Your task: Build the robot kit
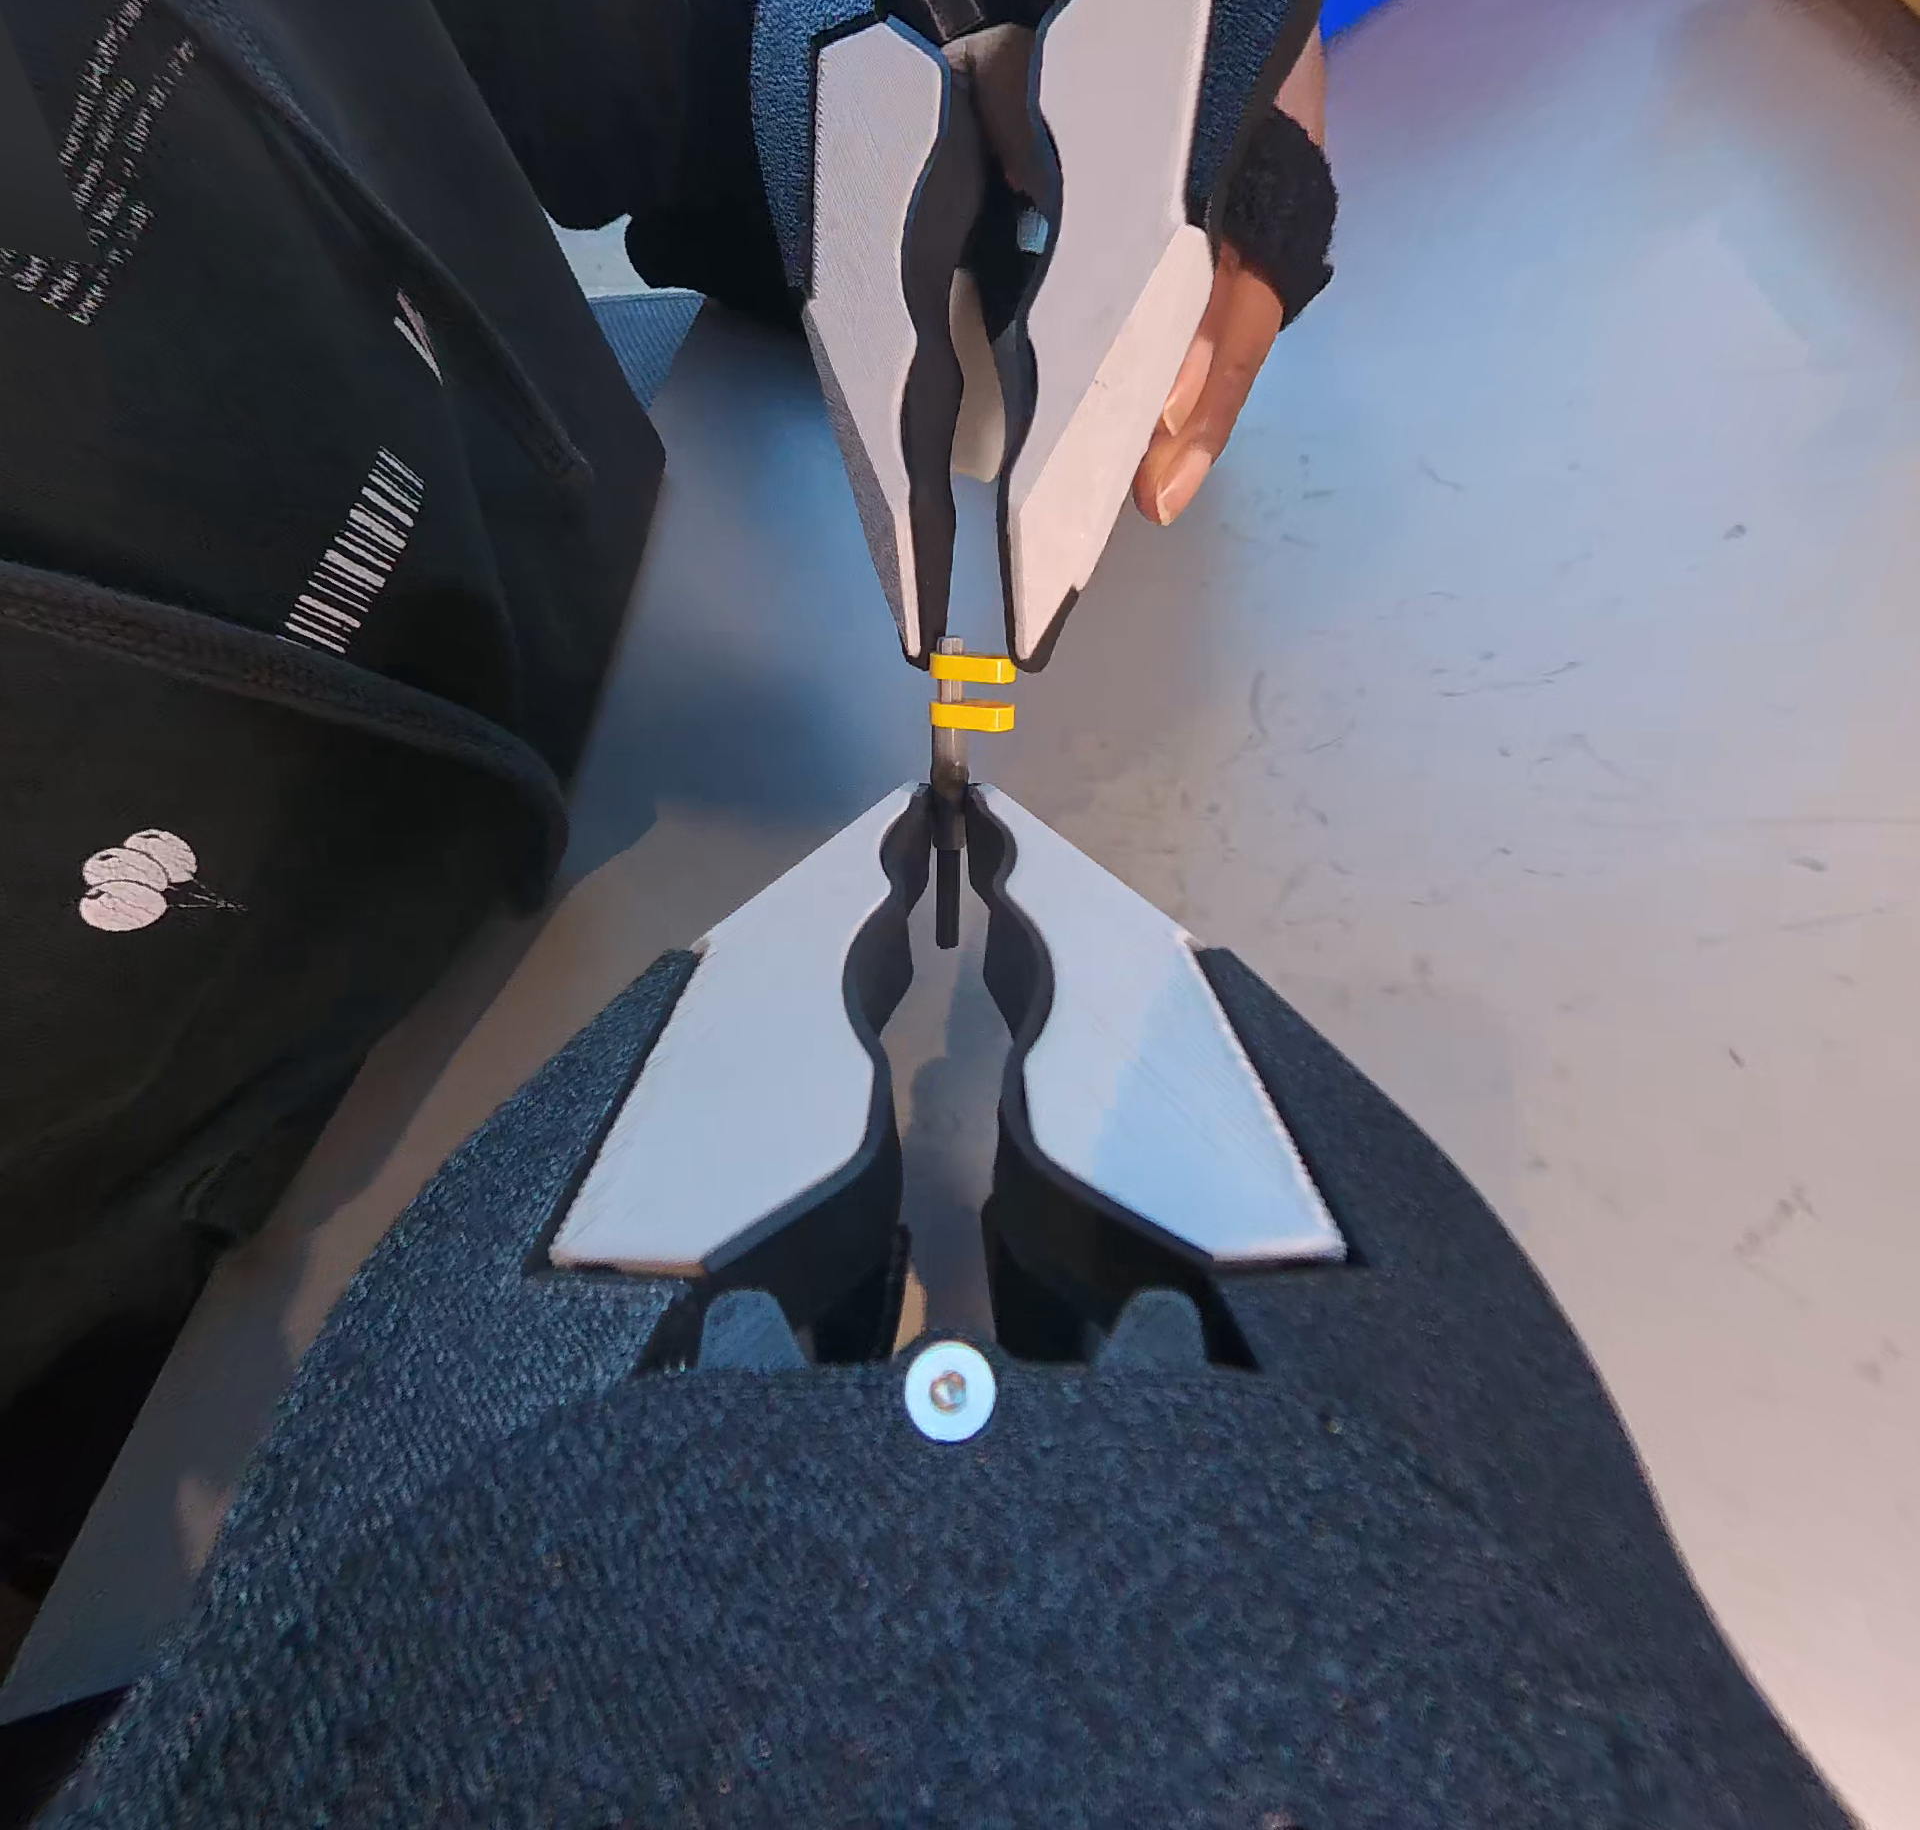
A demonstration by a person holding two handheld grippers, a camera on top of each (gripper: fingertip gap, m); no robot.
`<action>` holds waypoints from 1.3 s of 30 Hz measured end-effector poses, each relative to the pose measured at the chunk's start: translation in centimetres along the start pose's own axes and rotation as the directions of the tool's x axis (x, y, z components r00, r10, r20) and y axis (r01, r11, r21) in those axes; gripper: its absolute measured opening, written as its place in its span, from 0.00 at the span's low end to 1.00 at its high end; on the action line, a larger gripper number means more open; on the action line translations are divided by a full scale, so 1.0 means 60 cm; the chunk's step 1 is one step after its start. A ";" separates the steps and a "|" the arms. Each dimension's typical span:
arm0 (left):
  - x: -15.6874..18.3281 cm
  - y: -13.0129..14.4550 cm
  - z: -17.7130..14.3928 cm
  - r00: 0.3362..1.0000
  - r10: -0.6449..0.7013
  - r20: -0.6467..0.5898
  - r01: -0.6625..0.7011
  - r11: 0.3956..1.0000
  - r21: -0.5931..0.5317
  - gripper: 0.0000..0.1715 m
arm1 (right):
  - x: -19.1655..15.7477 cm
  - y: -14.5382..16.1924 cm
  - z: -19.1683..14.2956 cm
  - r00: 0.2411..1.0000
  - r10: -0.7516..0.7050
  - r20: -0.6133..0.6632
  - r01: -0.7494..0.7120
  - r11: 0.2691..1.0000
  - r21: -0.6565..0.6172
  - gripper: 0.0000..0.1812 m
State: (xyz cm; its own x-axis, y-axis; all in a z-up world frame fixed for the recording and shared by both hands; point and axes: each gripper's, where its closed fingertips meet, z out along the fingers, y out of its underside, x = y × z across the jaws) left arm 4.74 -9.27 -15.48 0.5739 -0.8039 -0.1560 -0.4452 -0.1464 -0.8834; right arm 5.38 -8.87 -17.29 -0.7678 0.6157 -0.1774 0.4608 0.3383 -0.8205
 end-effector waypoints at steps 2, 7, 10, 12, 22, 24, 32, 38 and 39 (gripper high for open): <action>0.000 -0.001 -0.001 1.000 -0.009 -0.006 0.009 1.000 0.007 0.08 | 0.000 -0.003 0.001 1.000 -0.001 0.000 0.001 1.000 0.010 0.03; -0.002 0.001 -0.002 1.000 0.016 0.003 -0.016 1.000 0.009 0.08 | 0.002 -0.004 0.001 1.000 0.007 0.001 -0.007 1.000 0.019 0.03; -0.002 0.001 0.000 1.000 0.023 0.008 -0.023 1.000 0.010 0.08 | 0.003 -0.002 0.003 1.000 0.004 -0.006 -0.004 1.000 0.013 0.02; -0.001 0.000 0.001 0.999 0.032 0.010 -0.032 0.999 0.011 0.08 | 0.003 -0.004 0.003 1.000 0.005 -0.007 -0.005 1.000 0.017 0.02; 0.015 0.040 0.035 0.999 0.032 -0.031 -0.036 0.992 -0.119 0.00 | -0.002 -0.065 -0.039 0.996 -0.060 -0.068 0.068 0.991 0.113 0.00; 0.001 0.052 0.027 0.999 0.034 0.007 -0.032 0.988 -0.150 0.00 | 0.021 -0.043 -0.057 0.988 -0.042 -0.146 0.054 0.995 0.079 0.00; -0.002 0.062 0.036 1.000 -0.009 0.016 0.012 0.984 -0.175 0.08 | 0.019 0.018 -0.092 0.984 -0.052 -0.168 0.030 0.990 -0.136 0.09; -0.016 0.052 0.025 0.997 -0.054 0.053 0.061 0.990 -0.129 0.13 | -0.065 0.100 -0.125 0.990 0.033 -0.134 -0.077 0.939 -0.335 0.17; -0.017 0.050 0.024 0.997 -0.057 0.054 0.064 0.990 -0.124 0.14 | -0.081 0.118 -0.121 0.990 0.047 -0.132 -0.093 0.927 -0.365 0.17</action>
State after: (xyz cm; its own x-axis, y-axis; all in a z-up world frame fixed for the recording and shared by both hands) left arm 3.83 -8.05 -18.62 0.6349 -0.7618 -0.1286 -0.4891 -0.2675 -0.8302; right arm 15.60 -4.29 -18.26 -0.6795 0.7197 -0.1425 0.6606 0.5156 -0.5456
